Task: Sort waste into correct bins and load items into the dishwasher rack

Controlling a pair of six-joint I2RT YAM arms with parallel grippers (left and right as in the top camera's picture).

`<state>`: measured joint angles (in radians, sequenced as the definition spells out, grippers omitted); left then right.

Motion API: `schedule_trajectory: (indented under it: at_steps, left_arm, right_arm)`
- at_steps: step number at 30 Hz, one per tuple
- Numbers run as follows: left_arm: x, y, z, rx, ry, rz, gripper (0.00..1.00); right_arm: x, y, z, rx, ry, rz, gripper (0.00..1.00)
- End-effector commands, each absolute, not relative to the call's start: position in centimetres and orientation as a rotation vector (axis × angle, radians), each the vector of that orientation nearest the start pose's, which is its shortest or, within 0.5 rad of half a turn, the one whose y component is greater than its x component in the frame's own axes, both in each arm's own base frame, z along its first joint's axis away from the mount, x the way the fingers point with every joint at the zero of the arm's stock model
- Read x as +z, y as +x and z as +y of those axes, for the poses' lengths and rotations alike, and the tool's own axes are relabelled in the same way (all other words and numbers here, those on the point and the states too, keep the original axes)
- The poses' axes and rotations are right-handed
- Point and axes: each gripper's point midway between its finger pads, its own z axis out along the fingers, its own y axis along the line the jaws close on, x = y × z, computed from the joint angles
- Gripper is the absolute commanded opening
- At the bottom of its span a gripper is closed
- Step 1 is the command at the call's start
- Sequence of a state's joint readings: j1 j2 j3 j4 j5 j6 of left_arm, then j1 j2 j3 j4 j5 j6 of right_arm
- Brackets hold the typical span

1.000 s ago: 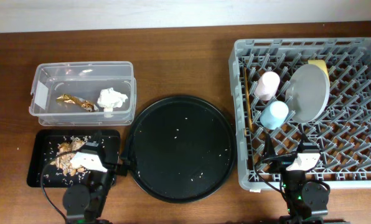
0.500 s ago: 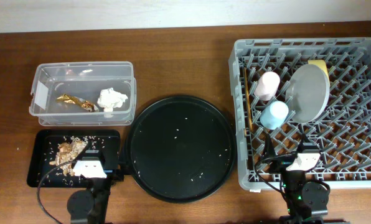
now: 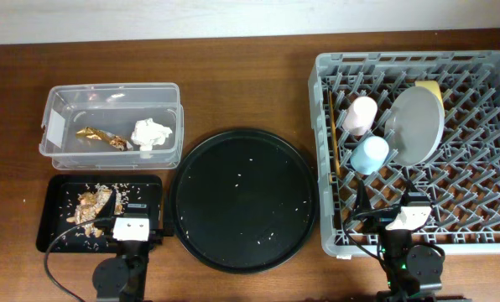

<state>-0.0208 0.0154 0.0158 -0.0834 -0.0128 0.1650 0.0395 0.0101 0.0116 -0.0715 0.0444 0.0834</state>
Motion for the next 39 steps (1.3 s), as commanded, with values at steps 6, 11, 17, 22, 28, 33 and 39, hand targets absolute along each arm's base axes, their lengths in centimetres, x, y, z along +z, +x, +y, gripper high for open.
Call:
schedule_trajectory:
  at_steps: [6, 11, 17, 22, 28, 33, 39]
  left_arm:
    - [15.64, 24.58, 0.61, 0.080, 0.028, 1.650, 0.99]
    - [15.67, 24.58, 0.60, 0.064, 0.003, 1.648, 0.99]
    - [15.68, 24.59, 0.08, 0.048, 0.022, 1.648, 0.99]
    - [15.68, 24.59, 0.08, 0.048, 0.022, 1.648, 0.99]
    - [15.68, 24.59, 0.08, 0.048, 0.022, 1.648, 0.99]
    - [15.68, 24.59, 0.08, 0.048, 0.022, 1.648, 0.99]
    - [15.68, 24.59, 0.08, 0.048, 0.022, 1.648, 0.99]
  right_arm:
    - [15.69, 24.60, 0.14, 0.060, 0.084, 1.642, 0.98]
    - [15.69, 24.60, 0.14, 0.060, 0.084, 1.642, 0.98]
    - [15.69, 24.60, 0.14, 0.060, 0.084, 1.642, 0.98]
    - [15.69, 24.60, 0.14, 0.060, 0.084, 1.642, 0.98]
    - [15.69, 24.60, 0.14, 0.060, 0.084, 1.642, 0.98]
    - [15.69, 24.60, 0.14, 0.060, 0.084, 1.642, 0.98]
    - [15.69, 24.60, 0.14, 0.060, 0.084, 1.642, 0.99]
